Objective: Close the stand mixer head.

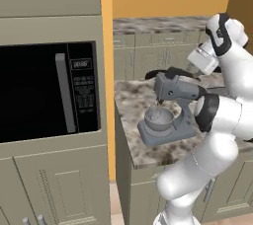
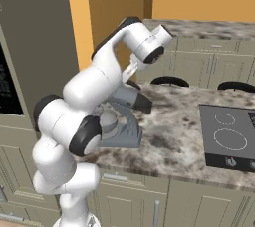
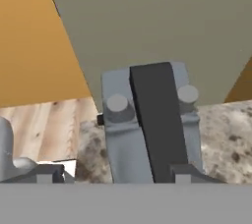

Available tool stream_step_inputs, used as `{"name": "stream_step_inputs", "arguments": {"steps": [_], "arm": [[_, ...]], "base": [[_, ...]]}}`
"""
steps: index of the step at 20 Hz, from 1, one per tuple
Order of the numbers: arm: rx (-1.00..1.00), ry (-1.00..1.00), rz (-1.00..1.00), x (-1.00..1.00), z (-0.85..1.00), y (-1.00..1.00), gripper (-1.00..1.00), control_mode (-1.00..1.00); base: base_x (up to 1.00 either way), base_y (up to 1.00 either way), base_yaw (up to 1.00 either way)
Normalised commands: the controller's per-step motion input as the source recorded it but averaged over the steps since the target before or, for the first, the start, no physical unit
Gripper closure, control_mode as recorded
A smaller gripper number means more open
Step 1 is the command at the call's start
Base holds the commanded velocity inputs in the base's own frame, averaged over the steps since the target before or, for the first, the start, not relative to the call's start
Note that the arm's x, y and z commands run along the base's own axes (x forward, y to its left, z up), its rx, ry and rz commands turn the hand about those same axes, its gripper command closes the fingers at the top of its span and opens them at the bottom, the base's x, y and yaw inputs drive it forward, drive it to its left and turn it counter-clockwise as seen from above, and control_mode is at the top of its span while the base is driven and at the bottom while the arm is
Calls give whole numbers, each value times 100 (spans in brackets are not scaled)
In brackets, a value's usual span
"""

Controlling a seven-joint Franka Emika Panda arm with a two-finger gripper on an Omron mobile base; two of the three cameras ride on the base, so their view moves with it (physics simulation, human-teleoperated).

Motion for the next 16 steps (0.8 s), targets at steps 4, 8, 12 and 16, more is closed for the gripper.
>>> {"name": "stream_step_inputs", "arguments": {"steps": [4, 8, 12, 16], "arm": [[-18, -11, 34, -10, -82, 100, -100, -100], [-2, -36, 4, -75, -7, 100, -100, -100], [-8, -55, 0, -96, 39, 73, -100, -100], [-17, -46, 0, -87, 30, 25, -100, -100]], "base": [[0, 0, 0], [0, 0, 0], [0, 0, 0], [0, 0, 0]]}}
